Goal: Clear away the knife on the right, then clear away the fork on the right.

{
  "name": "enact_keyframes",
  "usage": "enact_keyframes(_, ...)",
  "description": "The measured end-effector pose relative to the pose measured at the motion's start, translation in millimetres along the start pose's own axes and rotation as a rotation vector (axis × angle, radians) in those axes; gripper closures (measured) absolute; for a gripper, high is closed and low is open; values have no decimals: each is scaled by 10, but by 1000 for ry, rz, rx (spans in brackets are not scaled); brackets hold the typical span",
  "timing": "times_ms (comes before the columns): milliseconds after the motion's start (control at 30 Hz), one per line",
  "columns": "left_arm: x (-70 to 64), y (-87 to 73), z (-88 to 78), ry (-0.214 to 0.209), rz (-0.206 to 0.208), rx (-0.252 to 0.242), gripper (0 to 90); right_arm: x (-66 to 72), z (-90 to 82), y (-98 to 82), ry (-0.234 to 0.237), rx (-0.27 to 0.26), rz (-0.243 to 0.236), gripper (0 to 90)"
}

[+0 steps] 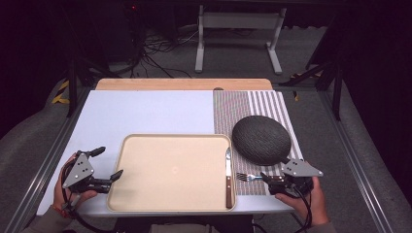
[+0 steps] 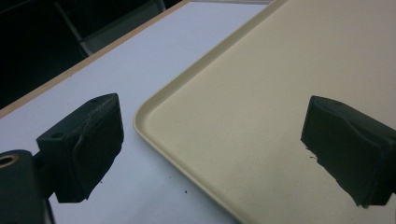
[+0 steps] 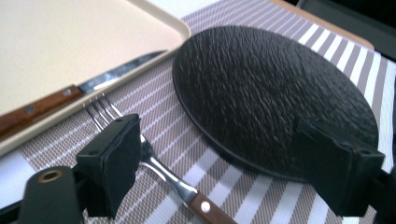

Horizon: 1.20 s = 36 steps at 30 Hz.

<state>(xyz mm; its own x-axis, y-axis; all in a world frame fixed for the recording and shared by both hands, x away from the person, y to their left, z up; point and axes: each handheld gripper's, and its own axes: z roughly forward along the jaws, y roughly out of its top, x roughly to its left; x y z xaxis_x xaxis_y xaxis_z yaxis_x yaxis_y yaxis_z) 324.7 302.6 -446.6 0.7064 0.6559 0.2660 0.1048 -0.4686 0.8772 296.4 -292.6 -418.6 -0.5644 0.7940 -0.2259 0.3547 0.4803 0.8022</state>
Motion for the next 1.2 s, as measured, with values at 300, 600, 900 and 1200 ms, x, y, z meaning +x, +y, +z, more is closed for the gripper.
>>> enact_keyframes(300, -16, 22, 10, -10, 12, -4, 64, -48, -2, -116, 42, 71, 7, 239)
enact_keyframes(600, -10, 35, 40, -13, 17, -5, 65, -115, 140, -223, 77, 174, 30, 324)
enact_keyframes(900, -45, 72, 102, -22, 40, 3, 65, -134, 227, -252, 180, 204, 64, 544)
enact_keyframes(1200, -51, 67, 103, -28, 44, 6, 65, -149, 206, -231, 284, 220, -2, 765)
